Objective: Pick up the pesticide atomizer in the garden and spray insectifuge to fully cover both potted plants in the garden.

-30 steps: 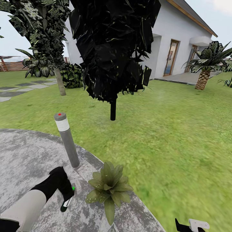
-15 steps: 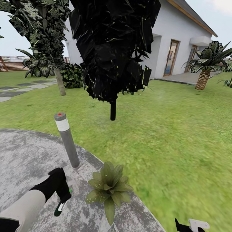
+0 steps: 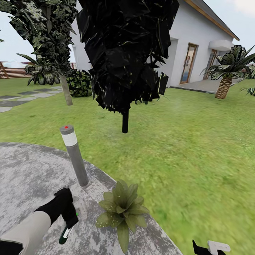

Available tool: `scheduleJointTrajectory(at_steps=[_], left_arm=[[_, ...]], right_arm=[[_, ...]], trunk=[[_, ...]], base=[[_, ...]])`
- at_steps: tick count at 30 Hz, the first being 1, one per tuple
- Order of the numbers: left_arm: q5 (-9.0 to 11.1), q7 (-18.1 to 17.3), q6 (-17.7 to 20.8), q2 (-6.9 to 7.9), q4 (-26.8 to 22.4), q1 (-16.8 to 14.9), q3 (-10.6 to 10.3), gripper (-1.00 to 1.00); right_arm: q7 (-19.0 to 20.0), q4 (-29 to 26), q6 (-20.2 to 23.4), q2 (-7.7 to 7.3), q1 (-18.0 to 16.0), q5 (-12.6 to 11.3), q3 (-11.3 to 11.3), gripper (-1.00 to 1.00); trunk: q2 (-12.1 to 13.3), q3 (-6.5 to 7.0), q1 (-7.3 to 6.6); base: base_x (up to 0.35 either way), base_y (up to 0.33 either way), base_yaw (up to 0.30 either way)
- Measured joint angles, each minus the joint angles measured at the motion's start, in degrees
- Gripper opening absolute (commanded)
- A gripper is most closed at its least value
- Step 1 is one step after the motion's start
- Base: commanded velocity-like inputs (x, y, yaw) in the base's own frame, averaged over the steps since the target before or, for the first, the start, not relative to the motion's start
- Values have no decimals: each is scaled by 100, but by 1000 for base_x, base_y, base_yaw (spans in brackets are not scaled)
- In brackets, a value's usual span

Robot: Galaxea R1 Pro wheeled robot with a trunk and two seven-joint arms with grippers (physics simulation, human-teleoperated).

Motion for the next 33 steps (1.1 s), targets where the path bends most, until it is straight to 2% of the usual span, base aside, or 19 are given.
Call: scheduleJointTrajectory(at_steps=[1,3,5,7,8,12,18,26,33], left_arm=[[3,80,-33,-21,85,30,-1,-100],[29,599,-321,-55,284,175,7,-100],[60,769,-456,-59,351,208,33,-100],[218,806,-494,-69,392,219,44,-100],[350,807,-498,-110,411,222,46,-100],[452,777,-467,-186,419,219,49,-100],[405,307,-443,-197,325,178,20,-100],[341,317,-405,-112,325,186,19,-100],[316,326,-352,-101,320,172,6,-100]], right_arm=[[0,-1,0,0,0,0,0,100],[0,3,0,0,0,1,0,100],[0,4,0,0,0,1,2,100],[0,4,0,0,0,1,0,100],[0,5,0,0,0,1,0,100],[0,4,0,0,0,1,0,100],[0,-3,0,-8,0,-4,-8,100],[0,-3,-3,0,0,-8,-6,100],[0,-3,0,0,0,-7,-5,100]], trunk=[[0,0,0],[0,0,0],[0,0,0],[0,0,0],[0,0,0],[0,0,0],[0,0,0],[0,-4,0],[-279,-187,153]], base=[[0,0,0],[0,0,0],[0,0,0],[0,0,0],[0,0,0],[0,0,0],[0,0,0],[0,0,0],[0,0,0]])
